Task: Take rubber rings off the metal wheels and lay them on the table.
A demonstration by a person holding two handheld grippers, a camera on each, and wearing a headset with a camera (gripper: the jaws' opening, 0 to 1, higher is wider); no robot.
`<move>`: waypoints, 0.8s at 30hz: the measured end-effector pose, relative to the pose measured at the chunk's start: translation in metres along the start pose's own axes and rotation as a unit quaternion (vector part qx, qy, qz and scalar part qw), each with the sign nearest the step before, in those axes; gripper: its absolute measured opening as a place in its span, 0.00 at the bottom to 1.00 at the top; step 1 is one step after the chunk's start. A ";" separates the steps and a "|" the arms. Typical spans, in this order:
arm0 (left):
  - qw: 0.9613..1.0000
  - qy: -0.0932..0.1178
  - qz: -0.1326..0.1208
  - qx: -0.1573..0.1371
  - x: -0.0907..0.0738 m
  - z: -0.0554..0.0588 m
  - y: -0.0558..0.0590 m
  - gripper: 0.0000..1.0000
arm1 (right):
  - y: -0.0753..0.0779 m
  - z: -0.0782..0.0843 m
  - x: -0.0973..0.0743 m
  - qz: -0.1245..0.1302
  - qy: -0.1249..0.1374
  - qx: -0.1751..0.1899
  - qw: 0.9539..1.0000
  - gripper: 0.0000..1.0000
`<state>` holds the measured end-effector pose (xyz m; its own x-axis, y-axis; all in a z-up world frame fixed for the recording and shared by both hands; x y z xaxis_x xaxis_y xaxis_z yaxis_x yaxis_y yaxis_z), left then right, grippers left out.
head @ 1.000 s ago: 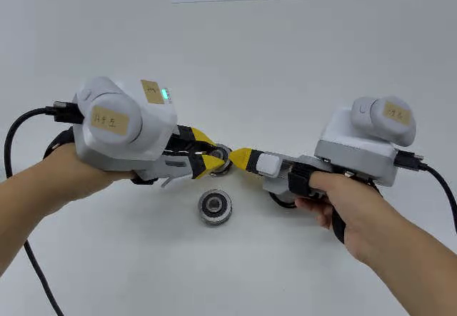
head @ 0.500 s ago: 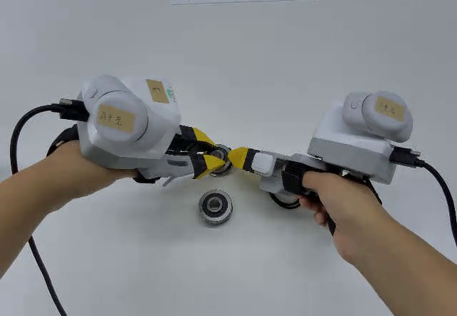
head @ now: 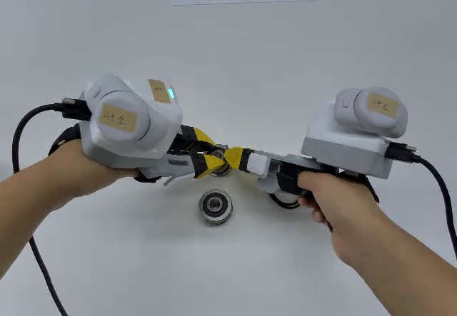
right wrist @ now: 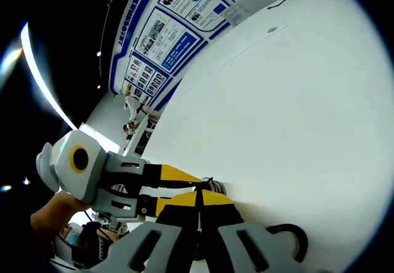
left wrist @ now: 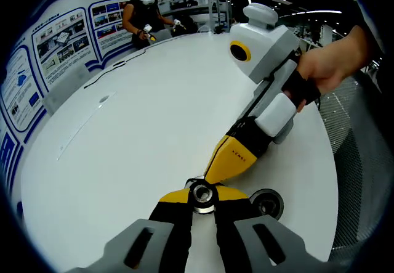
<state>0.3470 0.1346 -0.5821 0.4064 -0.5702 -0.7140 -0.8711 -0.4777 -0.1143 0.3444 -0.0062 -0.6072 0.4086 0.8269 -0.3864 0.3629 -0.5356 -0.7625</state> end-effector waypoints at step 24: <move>1.000 -0.007 -0.009 0.013 -0.002 -0.001 0.001 0.14 | -0.001 0.000 -0.001 -0.007 0.010 0.044 0.999 0.02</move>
<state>0.3462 0.1344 -0.5802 0.4182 -0.5527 -0.7209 -0.8709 -0.4696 -0.1452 0.3438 -0.0060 -0.6058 0.4218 0.8298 -0.3655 0.2945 -0.5066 -0.8103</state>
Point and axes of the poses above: the centre of the closed fingertips' face, and the gripper's own axes: x roughly forward along the fingers, y roughly to its right, z roughly out of its underside, the point moved 10 cm from there along -x, roughly backward along the fingers, and after that the axes turned 3 degrees about -z, right-handed, at the moved point
